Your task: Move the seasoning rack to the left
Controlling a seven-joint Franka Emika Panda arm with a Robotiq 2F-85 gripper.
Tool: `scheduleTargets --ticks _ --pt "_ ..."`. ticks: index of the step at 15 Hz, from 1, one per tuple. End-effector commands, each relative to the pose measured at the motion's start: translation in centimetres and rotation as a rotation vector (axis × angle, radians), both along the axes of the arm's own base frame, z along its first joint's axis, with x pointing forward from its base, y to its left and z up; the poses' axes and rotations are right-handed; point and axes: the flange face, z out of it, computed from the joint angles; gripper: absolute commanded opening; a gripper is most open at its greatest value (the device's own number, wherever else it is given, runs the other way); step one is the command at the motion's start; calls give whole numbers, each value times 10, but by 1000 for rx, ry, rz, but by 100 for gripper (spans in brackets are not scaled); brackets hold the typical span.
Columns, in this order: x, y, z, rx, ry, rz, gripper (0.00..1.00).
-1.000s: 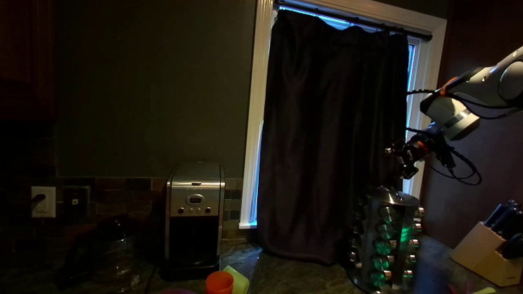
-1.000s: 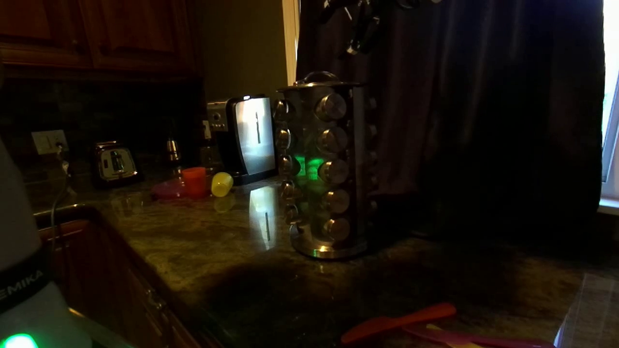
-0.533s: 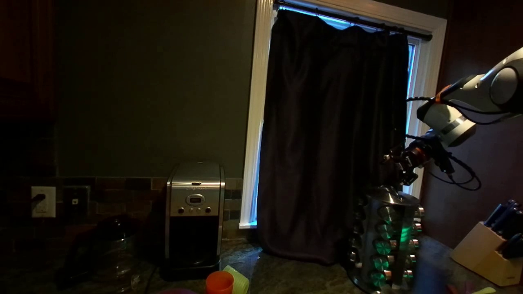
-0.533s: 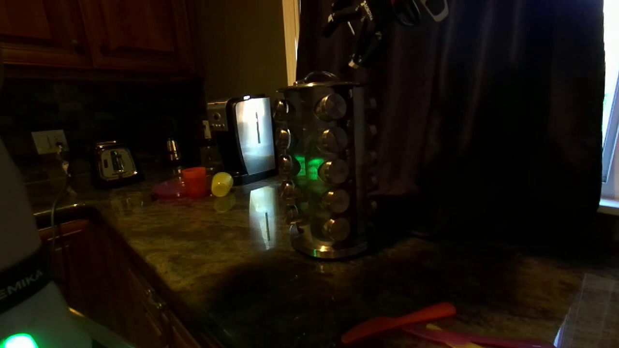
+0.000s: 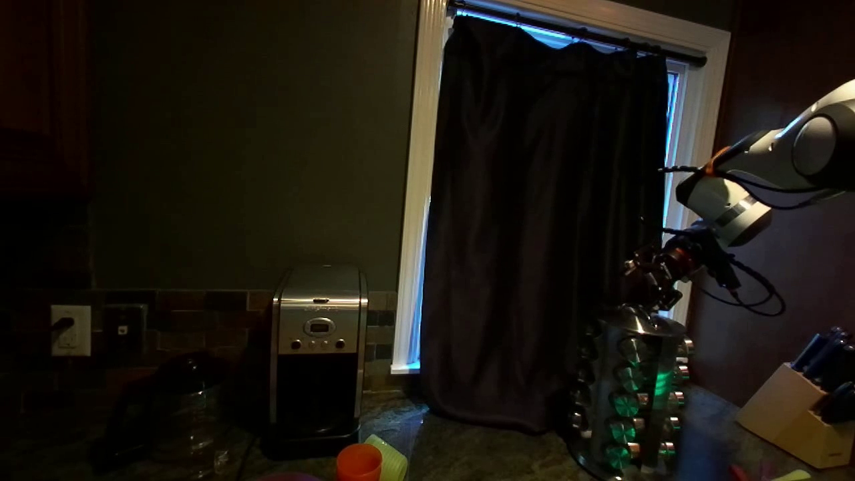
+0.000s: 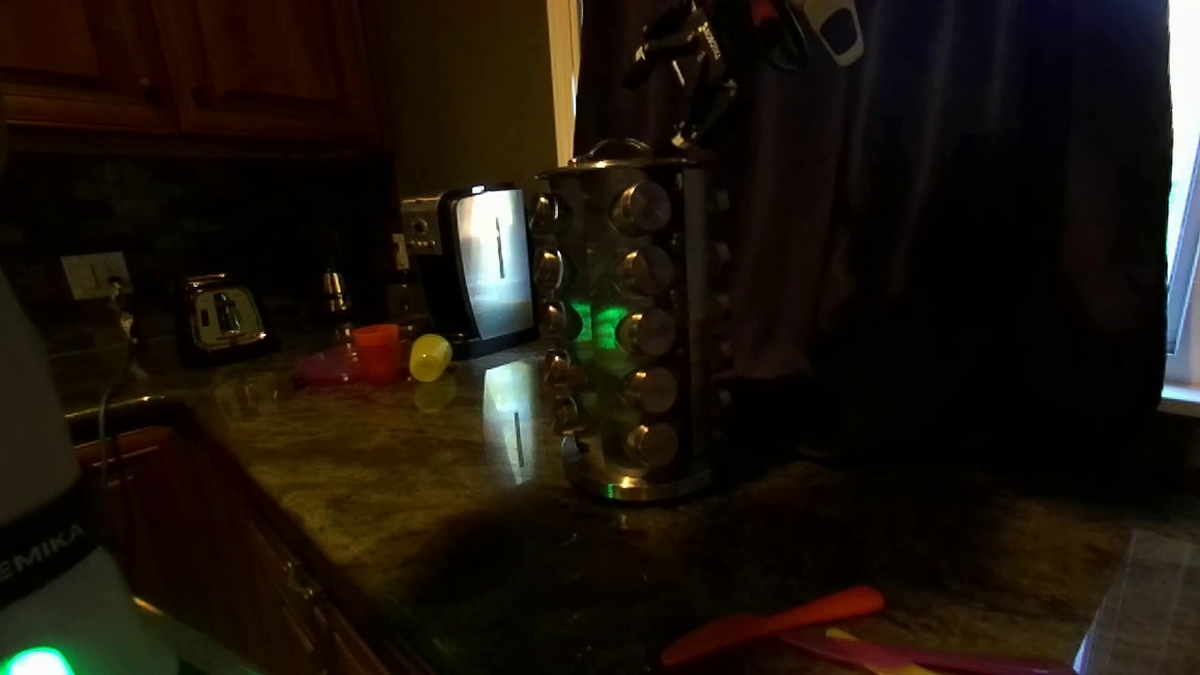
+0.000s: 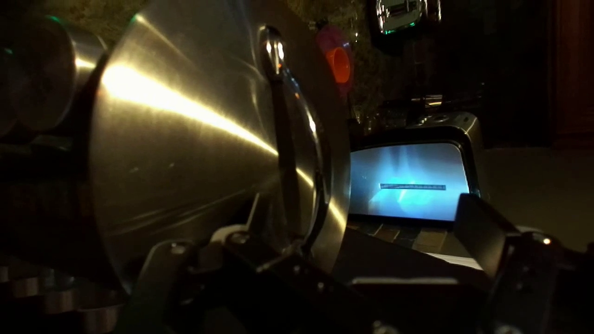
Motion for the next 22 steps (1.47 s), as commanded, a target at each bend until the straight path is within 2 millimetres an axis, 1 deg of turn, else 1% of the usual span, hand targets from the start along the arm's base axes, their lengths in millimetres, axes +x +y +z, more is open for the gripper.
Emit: scheduleTargets --ticks 1,5,8,13,16,18,20,21,22 --pt "-5 12 -2 43 44 31 100" --pt "-7 26 -5 96 54 79 100" --pt "-7 32 -8 113 54 109 100" --pt "-6 31 -17 115 25 96 100" --pt "-5 29 -17 109 -14 92 100" --pt "-5 27 -17 103 -41 92 92" --pt "-6 26 -18 98 -64 97 89" --pt "-6 25 -19 93 -71 96 64" --pt "-6 25 -20 94 -78 100 64"
